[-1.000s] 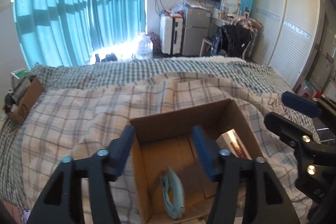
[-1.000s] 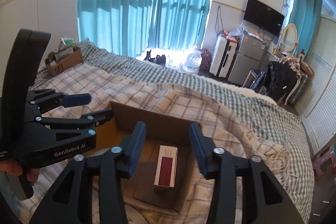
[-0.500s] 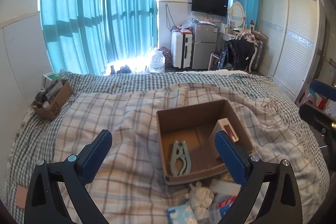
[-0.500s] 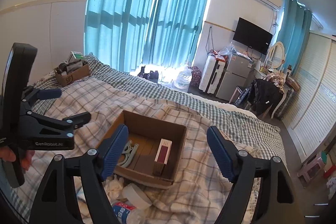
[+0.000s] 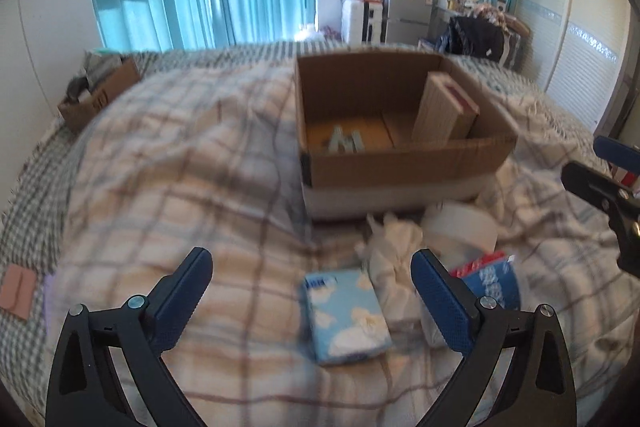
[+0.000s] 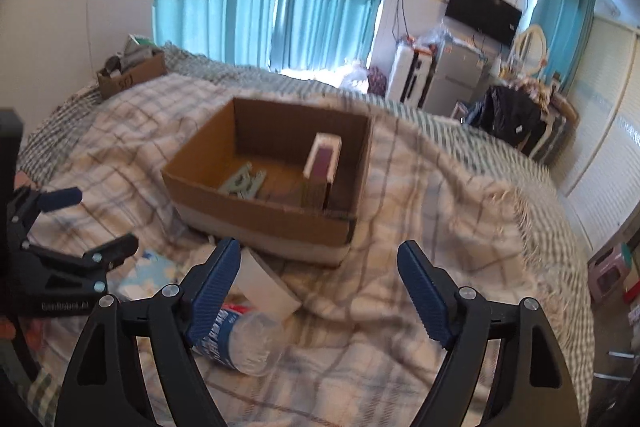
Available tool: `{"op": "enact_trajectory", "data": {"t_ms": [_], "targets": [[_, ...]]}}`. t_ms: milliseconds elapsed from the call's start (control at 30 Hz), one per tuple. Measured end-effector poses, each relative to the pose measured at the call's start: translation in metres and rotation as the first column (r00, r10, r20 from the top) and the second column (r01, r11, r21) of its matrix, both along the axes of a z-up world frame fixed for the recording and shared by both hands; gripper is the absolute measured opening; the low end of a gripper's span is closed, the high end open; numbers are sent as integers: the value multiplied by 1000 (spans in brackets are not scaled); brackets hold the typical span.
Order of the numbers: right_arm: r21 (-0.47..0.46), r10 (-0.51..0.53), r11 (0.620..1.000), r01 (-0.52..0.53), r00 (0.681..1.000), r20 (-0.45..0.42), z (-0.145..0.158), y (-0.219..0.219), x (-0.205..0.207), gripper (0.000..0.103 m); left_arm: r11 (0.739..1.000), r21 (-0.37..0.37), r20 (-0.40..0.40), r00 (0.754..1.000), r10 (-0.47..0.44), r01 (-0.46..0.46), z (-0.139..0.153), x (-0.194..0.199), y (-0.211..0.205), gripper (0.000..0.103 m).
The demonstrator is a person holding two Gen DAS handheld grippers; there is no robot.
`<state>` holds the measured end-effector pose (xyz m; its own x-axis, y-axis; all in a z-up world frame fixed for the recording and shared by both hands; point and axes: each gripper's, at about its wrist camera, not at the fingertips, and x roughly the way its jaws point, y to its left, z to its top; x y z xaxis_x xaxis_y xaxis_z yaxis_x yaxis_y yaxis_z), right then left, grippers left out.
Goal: Organize objects
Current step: 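Grasp the blue tissue pack with the left gripper while the right gripper grasps the floss bottle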
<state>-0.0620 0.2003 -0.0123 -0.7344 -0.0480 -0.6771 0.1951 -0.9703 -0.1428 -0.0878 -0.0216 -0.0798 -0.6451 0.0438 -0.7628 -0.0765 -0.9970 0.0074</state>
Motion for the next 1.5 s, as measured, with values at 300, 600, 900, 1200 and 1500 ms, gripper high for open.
{"op": "enact_trajectory", "data": {"t_ms": [300, 600, 900, 1200, 1500], "targets": [[-54, -18, 998, 23, 995, 103, -47, 14, -12, 81, 994, -56, 201, 976, -83, 96, -65, 1, 27, 73], [-74, -21, 997, 30, 993, 117, -47, 9, -6, 92, 996, -8, 161, 984, -82, 84, -50, 14, 19, 59], [-68, 2, 998, 10, 985, 170, -54, -24, 6, 95, 998, -11, 57, 997, -58, 58, -13, 31, -2, 59], [64, 5, 998, -23, 966, 259, -84, -69, 6, 95, 999, 38, 36, 999, -41, 39, -14, 22, -29, 59], [198, -54, 980, -8, 951, 305, -117, -91, -8, 95, 989, 145, 67, 997, -29, 19, -24, 17, -51, 59]]}}
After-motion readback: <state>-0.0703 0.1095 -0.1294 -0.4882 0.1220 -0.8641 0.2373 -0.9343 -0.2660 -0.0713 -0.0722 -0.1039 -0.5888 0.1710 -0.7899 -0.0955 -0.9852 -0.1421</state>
